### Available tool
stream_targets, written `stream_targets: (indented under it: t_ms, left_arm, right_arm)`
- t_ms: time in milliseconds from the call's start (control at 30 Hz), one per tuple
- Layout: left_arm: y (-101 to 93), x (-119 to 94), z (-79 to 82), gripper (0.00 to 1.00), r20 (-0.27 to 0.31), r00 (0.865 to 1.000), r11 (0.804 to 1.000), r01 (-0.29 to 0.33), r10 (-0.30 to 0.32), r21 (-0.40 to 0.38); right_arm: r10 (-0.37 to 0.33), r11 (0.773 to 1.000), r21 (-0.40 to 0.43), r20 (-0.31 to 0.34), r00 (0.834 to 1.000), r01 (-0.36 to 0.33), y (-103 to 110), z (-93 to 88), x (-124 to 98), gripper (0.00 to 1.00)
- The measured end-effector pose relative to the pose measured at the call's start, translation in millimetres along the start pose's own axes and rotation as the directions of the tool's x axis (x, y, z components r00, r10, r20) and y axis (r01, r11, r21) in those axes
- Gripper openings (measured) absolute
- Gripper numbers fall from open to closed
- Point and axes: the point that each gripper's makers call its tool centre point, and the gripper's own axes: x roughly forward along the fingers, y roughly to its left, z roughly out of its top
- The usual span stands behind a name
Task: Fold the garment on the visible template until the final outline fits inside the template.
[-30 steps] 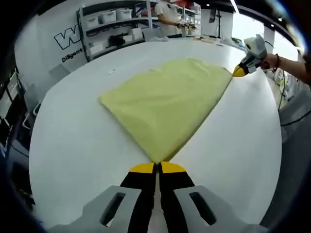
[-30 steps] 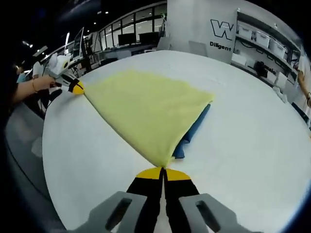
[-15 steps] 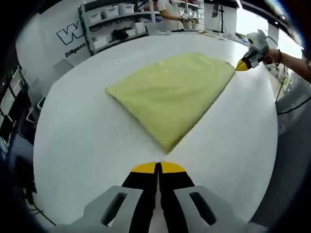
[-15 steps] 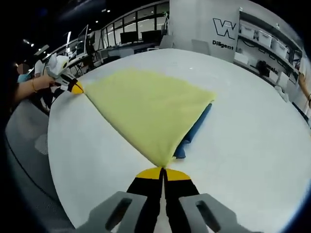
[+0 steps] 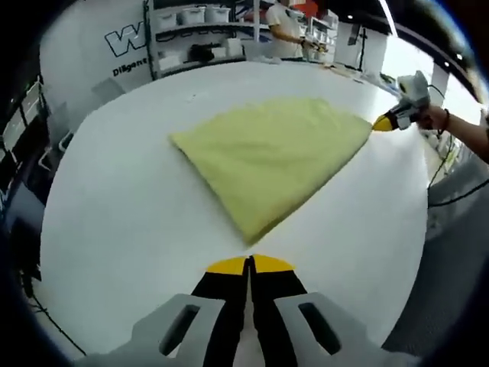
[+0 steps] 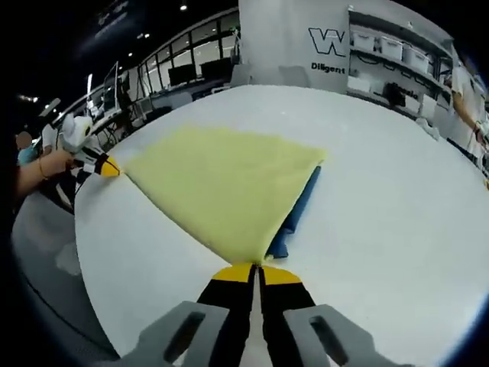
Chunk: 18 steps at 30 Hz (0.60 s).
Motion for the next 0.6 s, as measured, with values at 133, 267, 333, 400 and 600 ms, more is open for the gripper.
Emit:
stream_targets:
  t_ms: [133, 267, 333, 400, 600]
  left_arm:
    - [-2.7, -11.5, 14.9, 0.21, 0.064, 0.998, 0.996, 0.014, -0.008, -0.090]
    - [-5.0, -20.1, 25.1, 0.35, 0.103, 0.995, 0.990, 0.020, -0.005, -0.138]
    - [-7.1, -24.0, 28.4, 0.40, 0.120, 0.993, 0.987, 0.033, -0.014, -0.158]
    - [-7.9, -26.9, 29.4, 0.44, 0.125, 0.992, 0.987, 0.029, -0.009, -0.160]
    - [-9.8, -35.8, 28.5, 0.65, 0.125, 0.992, 0.982, 0.003, 0.020, -0.187]
  right_arm:
    - [-0.004, 0.999, 0.037, 0.047, 0.999, 0.002, 3.1, 11.4, -9.3, 0.26]
    - [-0.007, 0.998, 0.060, 0.051, 0.999, 0.004, 8.9, 16.8, -18.9, 0.35]
    - [-0.016, 0.998, 0.057, 0.064, 0.998, 0.012, 11.6, 19.9, -23.4, 0.48]
    - [-0.022, 0.998, 0.055, 0.066, 0.998, 0.019, 14.2, 21.6, -27.5, 0.58]
    - [-0.032, 0.999, 0.046, 0.070, 0.997, 0.029, 23.1, 26.3, -40.7, 0.75]
